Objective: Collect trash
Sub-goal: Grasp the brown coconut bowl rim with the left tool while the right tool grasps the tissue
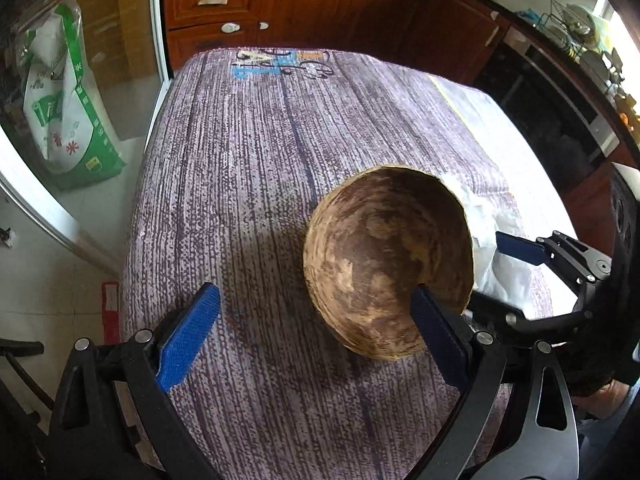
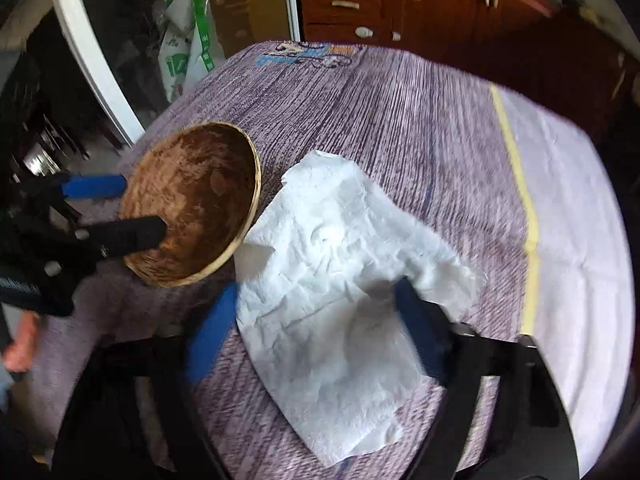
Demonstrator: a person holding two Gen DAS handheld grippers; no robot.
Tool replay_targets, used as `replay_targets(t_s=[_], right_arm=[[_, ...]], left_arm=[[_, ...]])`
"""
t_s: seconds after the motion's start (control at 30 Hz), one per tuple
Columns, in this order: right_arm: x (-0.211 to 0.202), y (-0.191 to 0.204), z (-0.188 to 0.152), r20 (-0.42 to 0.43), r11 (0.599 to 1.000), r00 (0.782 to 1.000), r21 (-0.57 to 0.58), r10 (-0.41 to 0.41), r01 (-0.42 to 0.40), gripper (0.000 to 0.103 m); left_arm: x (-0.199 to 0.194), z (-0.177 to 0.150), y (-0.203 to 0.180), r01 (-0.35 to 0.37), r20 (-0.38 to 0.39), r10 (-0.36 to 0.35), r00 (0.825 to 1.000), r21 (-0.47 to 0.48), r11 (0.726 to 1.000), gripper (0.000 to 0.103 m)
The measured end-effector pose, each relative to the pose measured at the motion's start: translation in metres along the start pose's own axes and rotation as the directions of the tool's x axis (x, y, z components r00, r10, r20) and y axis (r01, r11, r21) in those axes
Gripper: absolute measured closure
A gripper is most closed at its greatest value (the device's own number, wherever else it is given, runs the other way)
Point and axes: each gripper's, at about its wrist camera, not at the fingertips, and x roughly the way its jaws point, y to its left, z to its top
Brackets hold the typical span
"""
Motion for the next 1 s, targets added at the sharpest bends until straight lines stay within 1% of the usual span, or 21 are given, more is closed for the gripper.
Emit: replay_targets(t_s=[0.03, 0.07, 0.1, 0.2, 0.27, 0.3, 0.33, 0.37, 0.4, 0.43, 0.47, 0.5, 0.57, 0.67, 0.77, 0.9, 1.0], right_arm=[[-0.001, 0.000, 0.000, 0.005, 1.000, 1.000, -0.010, -0.007, 0.007, 0.052], [-0.003, 0.000, 0.000, 0.010, 1.000, 1.000, -0.012, -0.002, 0.002, 0.076], [-0.004, -0.002, 0.001, 0.010, 1.000, 1.000, -0.010, 0.007, -0.007, 0.096], [-0.005, -0.009, 0.003, -0.017, 0.998, 0.998, 0.022, 0.055, -0.054, 0.098], [-0.009, -0.017, 0.001, -0.024, 0.994, 0.996, 0.064, 0.090, -0.088, 0.098], [-0.012, -0.020, -0.001, -0.023, 0.992, 0.995, 0.082, 0.101, -0.098, 0.098], [-0.016, -0.025, -0.003, -0.018, 0.989, 0.994, 0.104, 0.109, -0.107, 0.098], [-0.020, -0.029, -0.005, -0.013, 0.987, 0.993, 0.119, 0.113, -0.111, 0.098], [-0.024, -0.032, -0.007, -0.009, 0.985, 0.993, 0.131, 0.117, -0.115, 0.098], [-0.027, -0.036, -0.009, -0.007, 0.982, 0.993, 0.148, 0.122, -0.119, 0.098], [-0.030, -0.039, -0.011, -0.005, 0.980, 0.992, 0.158, 0.125, -0.123, 0.098], [-0.033, -0.041, -0.014, -0.003, 0.978, 0.992, 0.169, 0.129, -0.127, 0.098], [-0.040, -0.046, -0.019, 0.002, 0.974, 0.991, 0.186, 0.132, -0.130, 0.098], [-0.048, -0.051, -0.026, 0.014, 0.967, 0.990, 0.212, 0.141, -0.140, 0.098], [-0.058, -0.058, -0.031, 0.028, 0.961, 0.989, 0.234, 0.144, -0.147, 0.098], [-0.072, -0.066, -0.039, 0.046, 0.950, 0.987, 0.266, 0.156, -0.162, 0.098], [-0.086, -0.074, -0.047, 0.066, 0.942, 0.985, 0.289, 0.159, -0.172, 0.098]], left_arm=[[0.001, 0.000, 0.001, -0.001, 0.000, 0.001, 1.000, 0.000, 1.000, 0.008], [0.002, 0.001, 0.001, -0.001, 0.001, 0.001, 1.000, -0.002, 1.000, 0.008], [0.003, 0.002, 0.000, 0.005, 0.003, -0.005, 1.000, -0.002, 1.000, 0.008], [0.007, 0.004, -0.006, 0.018, 0.003, -0.018, 1.000, 0.007, 1.000, 0.009], [0.009, 0.006, -0.011, 0.018, 0.008, -0.019, 1.000, 0.031, 0.999, 0.020], [0.011, 0.006, -0.013, 0.017, 0.007, -0.017, 1.000, 0.036, 0.999, 0.024], [0.011, 0.006, -0.016, 0.004, 0.015, -0.005, 1.000, 0.046, 0.999, 0.030], [0.012, 0.007, -0.018, 0.007, 0.016, -0.008, 1.000, 0.053, 0.999, 0.039], [0.012, 0.007, -0.021, 0.000, 0.019, -0.001, 1.000, 0.062, 0.998, 0.042], [0.013, 0.007, -0.023, 0.001, 0.018, -0.002, 1.000, 0.067, 0.998, 0.053], [0.013, 0.007, -0.025, -0.004, 0.018, 0.003, 1.000, 0.071, 0.997, 0.062], [0.013, 0.007, -0.027, -0.006, 0.017, 0.004, 1.000, 0.075, 0.997, 0.072], [0.014, 0.006, -0.031, -0.002, 0.015, 0.001, 1.000, 0.072, 0.997, 0.082], [0.007, 0.002, -0.039, -0.019, 0.039, 0.017, 0.999, 0.072, 0.997, 0.089], [-0.004, -0.001, -0.050, -0.023, 0.057, 0.018, 0.998, 0.081, 0.996, 0.093], [-0.018, -0.006, -0.075, -0.044, 0.082, 0.034, 0.996, 0.115, 0.992, 0.095], [-0.024, -0.009, -0.095, -0.058, 0.081, 0.046, 0.996, 0.149, 0.987, 0.095]])
